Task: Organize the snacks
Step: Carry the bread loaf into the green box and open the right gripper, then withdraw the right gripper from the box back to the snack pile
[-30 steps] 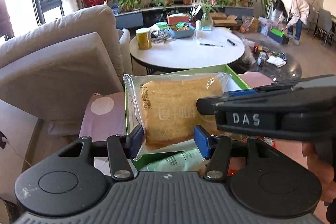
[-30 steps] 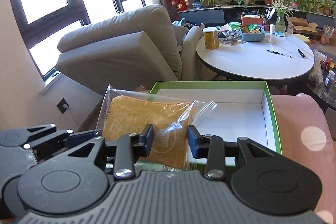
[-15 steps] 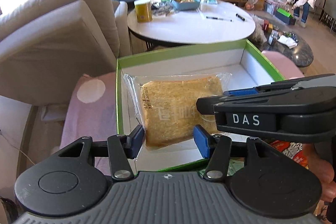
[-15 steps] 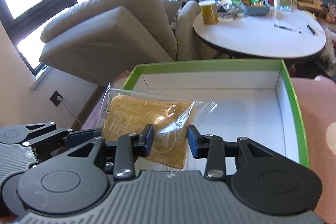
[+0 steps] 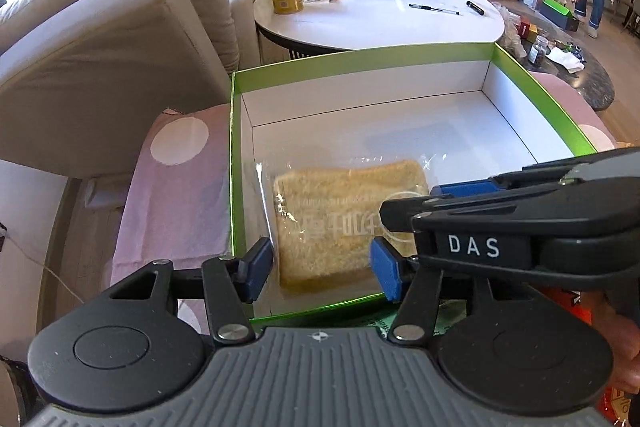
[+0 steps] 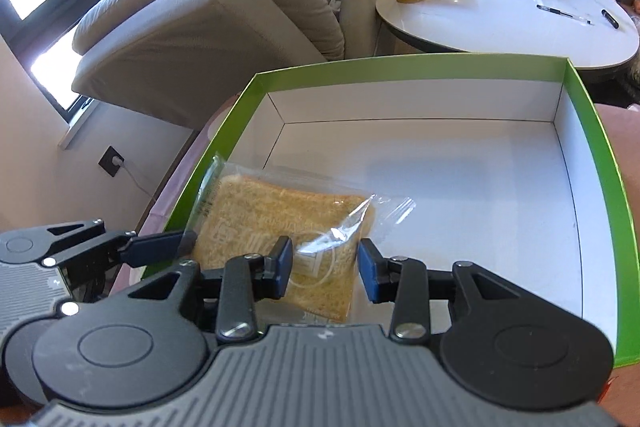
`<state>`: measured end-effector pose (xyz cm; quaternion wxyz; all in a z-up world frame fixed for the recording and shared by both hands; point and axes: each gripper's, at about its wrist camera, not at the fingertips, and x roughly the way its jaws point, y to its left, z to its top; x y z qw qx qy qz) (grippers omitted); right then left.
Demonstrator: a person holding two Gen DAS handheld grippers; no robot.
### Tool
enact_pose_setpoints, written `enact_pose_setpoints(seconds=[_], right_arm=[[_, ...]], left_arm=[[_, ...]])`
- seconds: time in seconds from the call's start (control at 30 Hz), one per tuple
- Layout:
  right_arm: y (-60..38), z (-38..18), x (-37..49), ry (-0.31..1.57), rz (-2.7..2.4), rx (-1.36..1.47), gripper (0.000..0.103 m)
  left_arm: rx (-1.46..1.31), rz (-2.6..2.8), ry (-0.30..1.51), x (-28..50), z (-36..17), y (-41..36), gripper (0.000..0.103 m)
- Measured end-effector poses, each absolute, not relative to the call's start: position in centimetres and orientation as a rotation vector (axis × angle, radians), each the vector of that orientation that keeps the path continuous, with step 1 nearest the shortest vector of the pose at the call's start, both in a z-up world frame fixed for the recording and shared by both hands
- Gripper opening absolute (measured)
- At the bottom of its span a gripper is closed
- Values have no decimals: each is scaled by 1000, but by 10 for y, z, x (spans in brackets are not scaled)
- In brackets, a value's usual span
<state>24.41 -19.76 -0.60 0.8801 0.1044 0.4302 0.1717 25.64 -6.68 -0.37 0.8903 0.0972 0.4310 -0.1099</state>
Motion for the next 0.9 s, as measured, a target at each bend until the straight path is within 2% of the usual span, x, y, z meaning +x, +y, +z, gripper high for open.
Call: enact_pose_setpoints(seconds=[0.1, 0.33, 0.37, 0.4, 0.43, 0.9], right_arm=[[-198, -5, 243, 892, 348, 216, 56], [-197, 6, 232, 844, 325, 195, 61], [-197, 9, 229, 830, 319, 184, 62], [-197, 12, 225, 816, 312, 172, 64], [-197, 16, 222, 803, 306, 164, 65], [-189, 51, 168, 697, 298, 79, 86]], left_arm=[[200, -213, 885, 255, -2, -65, 59], [200, -237, 870, 243, 11, -62, 64], [207, -231, 865, 240, 14, -62, 67], [218, -213, 854, 237, 18, -62, 76], [230, -203, 841, 234, 21, -62, 80], [218, -170, 804, 182, 41, -43, 84]])
